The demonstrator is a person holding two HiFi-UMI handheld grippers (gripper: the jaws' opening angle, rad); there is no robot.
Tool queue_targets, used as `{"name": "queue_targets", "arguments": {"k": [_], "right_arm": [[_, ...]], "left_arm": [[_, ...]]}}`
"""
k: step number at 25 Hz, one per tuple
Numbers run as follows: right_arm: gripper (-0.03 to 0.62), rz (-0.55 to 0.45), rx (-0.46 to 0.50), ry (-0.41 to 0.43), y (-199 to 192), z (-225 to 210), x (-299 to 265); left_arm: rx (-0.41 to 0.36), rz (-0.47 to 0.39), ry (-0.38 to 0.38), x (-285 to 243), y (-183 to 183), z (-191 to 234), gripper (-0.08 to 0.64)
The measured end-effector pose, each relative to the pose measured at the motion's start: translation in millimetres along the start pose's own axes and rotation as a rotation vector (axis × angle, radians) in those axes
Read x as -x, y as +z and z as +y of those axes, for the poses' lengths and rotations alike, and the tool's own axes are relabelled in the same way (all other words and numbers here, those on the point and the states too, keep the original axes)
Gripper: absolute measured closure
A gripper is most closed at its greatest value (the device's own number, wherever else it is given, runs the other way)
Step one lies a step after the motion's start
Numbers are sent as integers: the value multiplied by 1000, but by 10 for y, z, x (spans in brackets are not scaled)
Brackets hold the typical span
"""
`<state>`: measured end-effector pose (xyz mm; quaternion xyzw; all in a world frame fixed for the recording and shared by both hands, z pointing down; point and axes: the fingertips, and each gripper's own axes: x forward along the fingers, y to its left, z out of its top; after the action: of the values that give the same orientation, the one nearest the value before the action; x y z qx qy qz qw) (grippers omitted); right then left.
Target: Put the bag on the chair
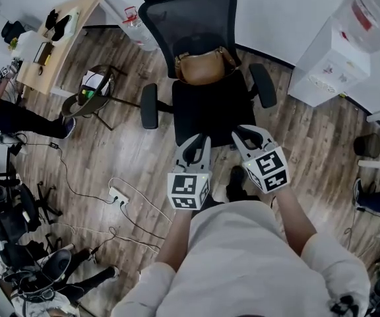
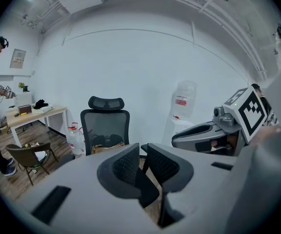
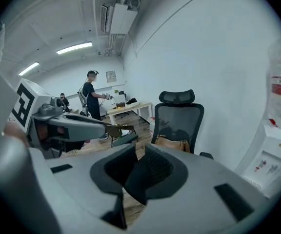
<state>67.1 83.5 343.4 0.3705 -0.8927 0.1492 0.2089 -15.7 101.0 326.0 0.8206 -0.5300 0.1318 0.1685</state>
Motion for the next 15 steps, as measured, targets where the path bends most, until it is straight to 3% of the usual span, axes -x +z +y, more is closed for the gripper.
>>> {"name": "queue_targets", "arguments": {"k": [15], "right_arm": [[558, -61, 1, 21, 125, 362, 199]], "left_arm": [[-1, -35, 4, 358, 34, 8, 549]]}}
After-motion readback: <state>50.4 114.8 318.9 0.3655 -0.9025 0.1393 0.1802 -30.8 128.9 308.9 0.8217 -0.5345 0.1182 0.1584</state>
